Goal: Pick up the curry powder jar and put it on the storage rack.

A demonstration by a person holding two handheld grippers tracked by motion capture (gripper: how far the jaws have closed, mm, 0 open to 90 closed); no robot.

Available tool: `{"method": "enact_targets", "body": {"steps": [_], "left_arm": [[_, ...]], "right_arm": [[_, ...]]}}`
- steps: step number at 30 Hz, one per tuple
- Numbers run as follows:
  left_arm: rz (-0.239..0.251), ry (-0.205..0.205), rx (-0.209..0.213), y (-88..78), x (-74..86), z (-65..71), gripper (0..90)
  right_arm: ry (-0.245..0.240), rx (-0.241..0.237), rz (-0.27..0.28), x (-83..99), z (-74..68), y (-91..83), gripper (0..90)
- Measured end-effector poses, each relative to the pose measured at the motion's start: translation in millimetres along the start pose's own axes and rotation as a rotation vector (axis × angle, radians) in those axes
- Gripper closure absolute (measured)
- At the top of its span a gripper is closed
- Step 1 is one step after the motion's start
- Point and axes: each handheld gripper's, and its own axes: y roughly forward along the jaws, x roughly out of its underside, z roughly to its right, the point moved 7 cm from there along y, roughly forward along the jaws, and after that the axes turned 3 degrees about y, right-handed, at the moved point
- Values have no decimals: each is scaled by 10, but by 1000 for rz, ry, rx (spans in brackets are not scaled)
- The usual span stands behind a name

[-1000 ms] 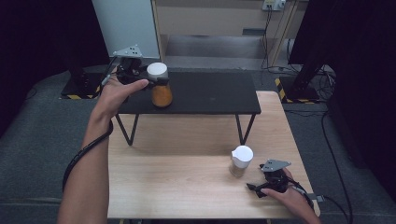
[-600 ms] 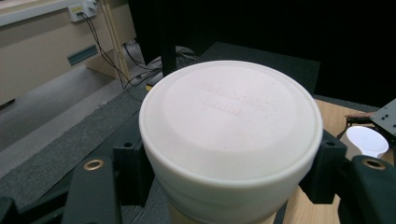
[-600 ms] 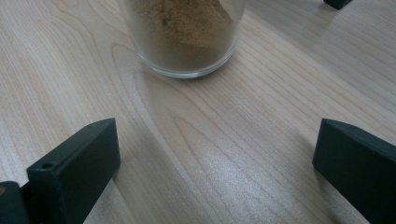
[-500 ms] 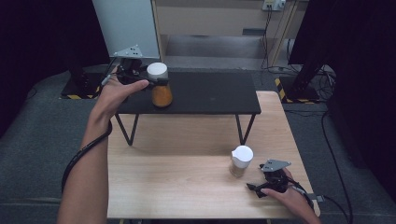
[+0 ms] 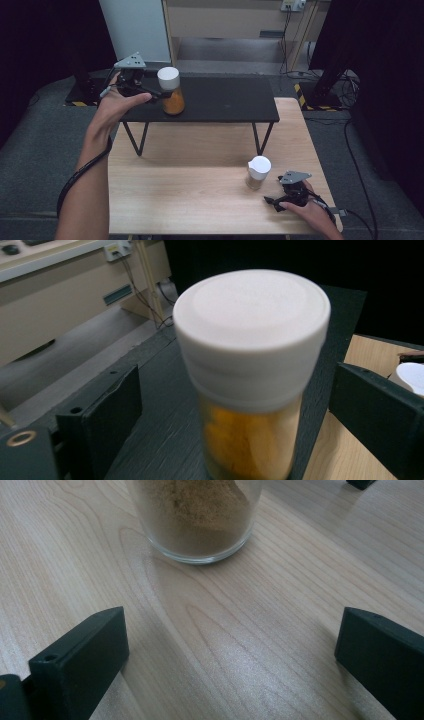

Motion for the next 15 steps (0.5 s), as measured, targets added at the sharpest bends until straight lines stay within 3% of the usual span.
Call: {"method": "enact_targets", "body": {"steps": [7, 15], "left_arm": [[-6, 15, -51, -249, 114, 217, 41], [10, 47, -77, -407, 327, 592, 38]], "right_arm": [[0, 0, -1, 0, -1, -1, 15], [0, 0, -1, -1, 0, -1, 15]]}}
